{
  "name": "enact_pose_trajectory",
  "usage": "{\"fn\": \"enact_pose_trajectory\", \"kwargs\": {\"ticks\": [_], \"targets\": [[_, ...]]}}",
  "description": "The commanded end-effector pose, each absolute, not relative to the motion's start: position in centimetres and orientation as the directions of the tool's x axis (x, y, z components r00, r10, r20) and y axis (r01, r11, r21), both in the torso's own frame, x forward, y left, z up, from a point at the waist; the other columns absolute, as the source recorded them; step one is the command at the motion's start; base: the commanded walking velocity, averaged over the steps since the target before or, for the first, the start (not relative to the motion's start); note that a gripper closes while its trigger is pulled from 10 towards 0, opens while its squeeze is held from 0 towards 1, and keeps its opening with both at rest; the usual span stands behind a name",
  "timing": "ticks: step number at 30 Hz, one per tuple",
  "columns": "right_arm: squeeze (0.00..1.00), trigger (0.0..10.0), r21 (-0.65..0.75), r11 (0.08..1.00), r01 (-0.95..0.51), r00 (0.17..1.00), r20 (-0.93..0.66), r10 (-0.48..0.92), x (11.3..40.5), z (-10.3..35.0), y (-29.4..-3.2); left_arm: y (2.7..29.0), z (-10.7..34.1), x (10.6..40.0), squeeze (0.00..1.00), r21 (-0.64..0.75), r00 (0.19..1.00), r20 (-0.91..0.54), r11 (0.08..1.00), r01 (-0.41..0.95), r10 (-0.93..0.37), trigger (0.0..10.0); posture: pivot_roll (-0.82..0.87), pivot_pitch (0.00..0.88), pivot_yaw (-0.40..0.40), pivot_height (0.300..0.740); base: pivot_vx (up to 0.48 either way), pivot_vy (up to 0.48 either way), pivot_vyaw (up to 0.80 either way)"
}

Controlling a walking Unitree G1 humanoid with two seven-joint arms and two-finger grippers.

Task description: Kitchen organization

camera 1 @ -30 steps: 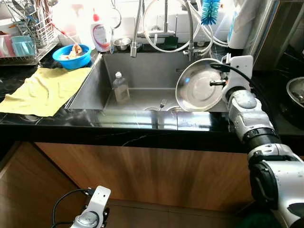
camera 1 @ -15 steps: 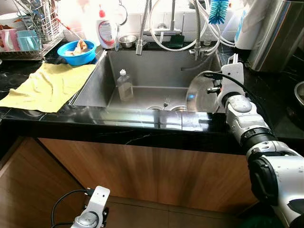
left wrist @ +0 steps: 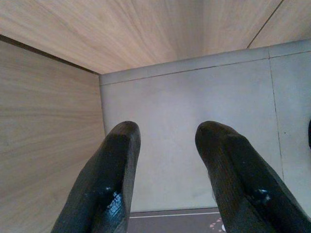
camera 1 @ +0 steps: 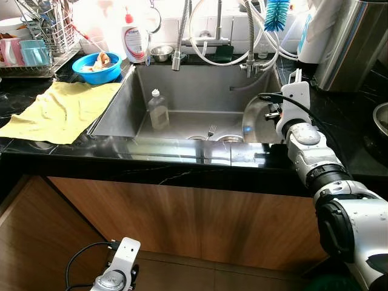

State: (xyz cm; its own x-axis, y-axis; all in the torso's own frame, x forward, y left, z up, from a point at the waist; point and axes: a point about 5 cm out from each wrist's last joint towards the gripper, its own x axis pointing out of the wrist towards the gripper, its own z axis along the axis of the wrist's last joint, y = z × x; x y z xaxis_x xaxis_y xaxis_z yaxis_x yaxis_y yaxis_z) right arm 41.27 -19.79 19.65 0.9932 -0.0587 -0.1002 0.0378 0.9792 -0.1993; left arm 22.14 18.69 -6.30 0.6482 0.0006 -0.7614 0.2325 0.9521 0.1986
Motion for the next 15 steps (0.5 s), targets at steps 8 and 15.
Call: {"fn": "enact_pose_trajectory", "kwargs": {"ticks": [8, 15], "targets": [[0.00, 10.0, -0.144, 0.989, 0.042, 0.996, -0.068, -0.052, 41.44, 20.26, -19.45, 19.41, -6.46, 21.75, 0.00, 0.209, 0.632, -0.775, 0.950, 0.233, 0.016, 10.0, -0.09, 0.000, 0.058, 0.740, 0.000, 0.000, 0.00], [0.00, 10.0, 0.170, 0.981, 0.089, 0.991, -0.112, -0.070, 41.36, 19.67, -19.70, 19.36, -6.45, 21.77, 0.00, 0.208, 0.631, -0.776, 0.949, 0.236, 0.013, 10.0, -0.09, 0.000, 0.059, 0.740, 0.000, 0.000, 0.00]]}}
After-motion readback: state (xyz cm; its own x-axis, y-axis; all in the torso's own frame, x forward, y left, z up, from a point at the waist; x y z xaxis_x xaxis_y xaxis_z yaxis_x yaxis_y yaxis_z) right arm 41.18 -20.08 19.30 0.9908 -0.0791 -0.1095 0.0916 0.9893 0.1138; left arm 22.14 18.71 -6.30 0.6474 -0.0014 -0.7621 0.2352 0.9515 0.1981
